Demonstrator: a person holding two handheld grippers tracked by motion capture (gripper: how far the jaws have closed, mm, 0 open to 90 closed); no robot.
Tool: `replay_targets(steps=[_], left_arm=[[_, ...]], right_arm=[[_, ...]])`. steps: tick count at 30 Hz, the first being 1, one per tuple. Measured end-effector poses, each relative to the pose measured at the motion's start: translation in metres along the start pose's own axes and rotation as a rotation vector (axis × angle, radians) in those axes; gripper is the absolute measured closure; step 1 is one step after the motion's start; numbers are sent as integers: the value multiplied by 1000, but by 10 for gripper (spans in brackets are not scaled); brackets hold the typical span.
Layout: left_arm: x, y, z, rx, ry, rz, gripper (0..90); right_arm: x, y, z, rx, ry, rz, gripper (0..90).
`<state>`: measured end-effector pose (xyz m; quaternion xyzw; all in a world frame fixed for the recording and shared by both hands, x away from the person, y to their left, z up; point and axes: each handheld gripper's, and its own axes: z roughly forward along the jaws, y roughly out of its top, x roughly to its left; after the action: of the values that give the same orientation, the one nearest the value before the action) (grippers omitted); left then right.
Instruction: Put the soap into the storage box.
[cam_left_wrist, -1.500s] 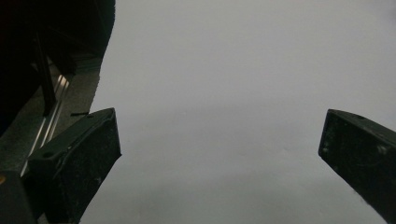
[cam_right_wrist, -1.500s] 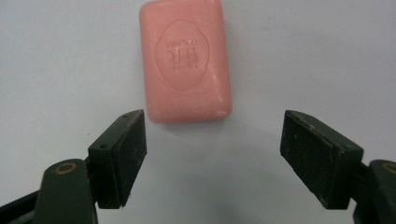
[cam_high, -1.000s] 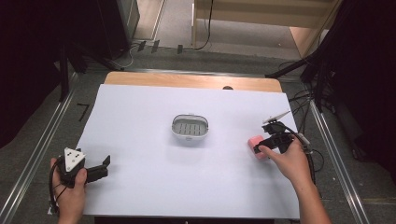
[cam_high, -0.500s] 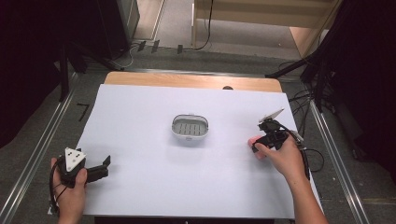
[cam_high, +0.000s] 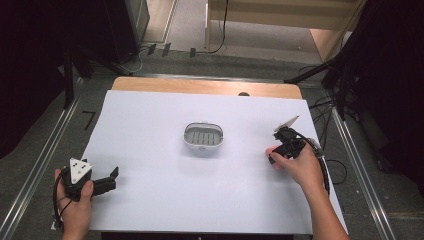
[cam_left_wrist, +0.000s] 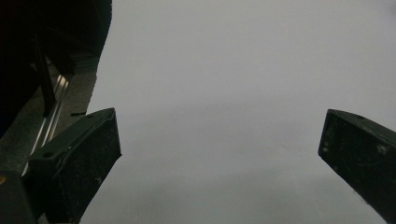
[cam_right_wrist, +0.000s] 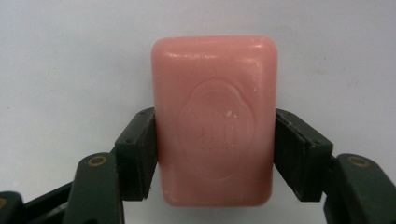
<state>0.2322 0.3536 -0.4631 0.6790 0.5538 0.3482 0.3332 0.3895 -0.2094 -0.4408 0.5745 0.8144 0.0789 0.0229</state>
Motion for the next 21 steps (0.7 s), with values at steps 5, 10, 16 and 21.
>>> replay_targets(steps=[5,10,16,21], left_arm=[[0,0,0,0,0,1,0],[0,0,0,1,0,2,0],[0,0,0,-1,-2,1,0],[0,0,0,0,-2,1,0]], right_arm=[[3,2,-2,10,-29,-58,390],[5,4,-9,-14,-31,-115,390],[9,10,-18,-46,-34,-212,390],[17,17,-25,-60,-48,-297,390]])
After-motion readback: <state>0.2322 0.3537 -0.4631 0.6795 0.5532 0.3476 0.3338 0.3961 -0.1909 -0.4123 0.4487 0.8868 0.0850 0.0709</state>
